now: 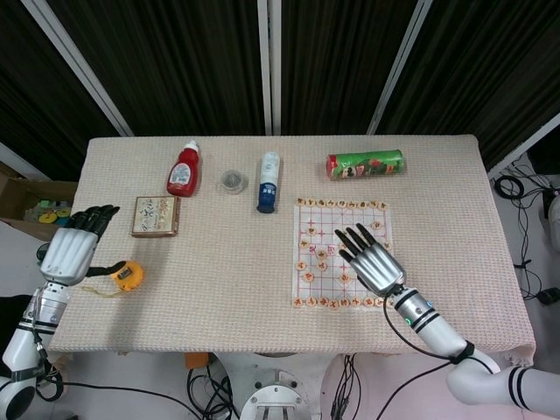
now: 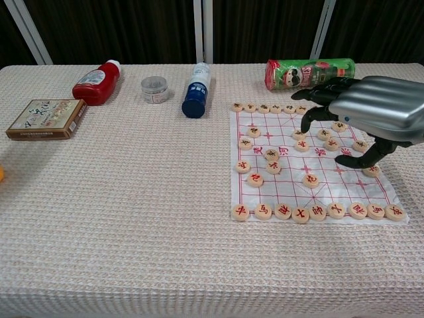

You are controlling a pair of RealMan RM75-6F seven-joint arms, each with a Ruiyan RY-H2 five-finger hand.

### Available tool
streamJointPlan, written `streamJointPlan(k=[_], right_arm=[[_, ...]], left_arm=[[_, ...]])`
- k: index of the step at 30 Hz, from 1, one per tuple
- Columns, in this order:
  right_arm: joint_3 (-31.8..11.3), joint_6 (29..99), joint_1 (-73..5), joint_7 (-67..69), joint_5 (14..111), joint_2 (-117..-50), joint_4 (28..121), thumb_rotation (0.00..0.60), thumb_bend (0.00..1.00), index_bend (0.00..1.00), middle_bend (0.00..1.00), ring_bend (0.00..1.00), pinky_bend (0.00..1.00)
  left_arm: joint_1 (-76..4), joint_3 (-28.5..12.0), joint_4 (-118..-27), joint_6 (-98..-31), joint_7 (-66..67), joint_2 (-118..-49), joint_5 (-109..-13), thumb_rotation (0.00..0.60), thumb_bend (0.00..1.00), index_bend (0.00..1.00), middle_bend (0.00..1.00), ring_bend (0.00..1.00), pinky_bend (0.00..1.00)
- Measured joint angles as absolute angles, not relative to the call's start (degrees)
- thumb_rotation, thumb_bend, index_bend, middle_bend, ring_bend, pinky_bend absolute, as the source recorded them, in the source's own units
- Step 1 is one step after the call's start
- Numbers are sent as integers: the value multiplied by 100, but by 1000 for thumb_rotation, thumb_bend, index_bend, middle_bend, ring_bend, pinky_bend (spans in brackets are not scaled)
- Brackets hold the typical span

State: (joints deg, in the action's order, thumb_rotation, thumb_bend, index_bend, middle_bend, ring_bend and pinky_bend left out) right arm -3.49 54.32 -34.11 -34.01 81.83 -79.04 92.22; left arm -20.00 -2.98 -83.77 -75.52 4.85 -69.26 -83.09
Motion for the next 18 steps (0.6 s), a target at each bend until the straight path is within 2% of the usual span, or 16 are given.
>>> streamJointPlan(k=[18], right_arm=[[-476, 5148, -3936, -3246, 7989, -9200, 8031, 600, 284, 359, 20, 0, 0]], left_arm=[[-1849, -277, -8037, -7566, 63, -6980, -8361, 448, 128, 109, 125, 118, 208]])
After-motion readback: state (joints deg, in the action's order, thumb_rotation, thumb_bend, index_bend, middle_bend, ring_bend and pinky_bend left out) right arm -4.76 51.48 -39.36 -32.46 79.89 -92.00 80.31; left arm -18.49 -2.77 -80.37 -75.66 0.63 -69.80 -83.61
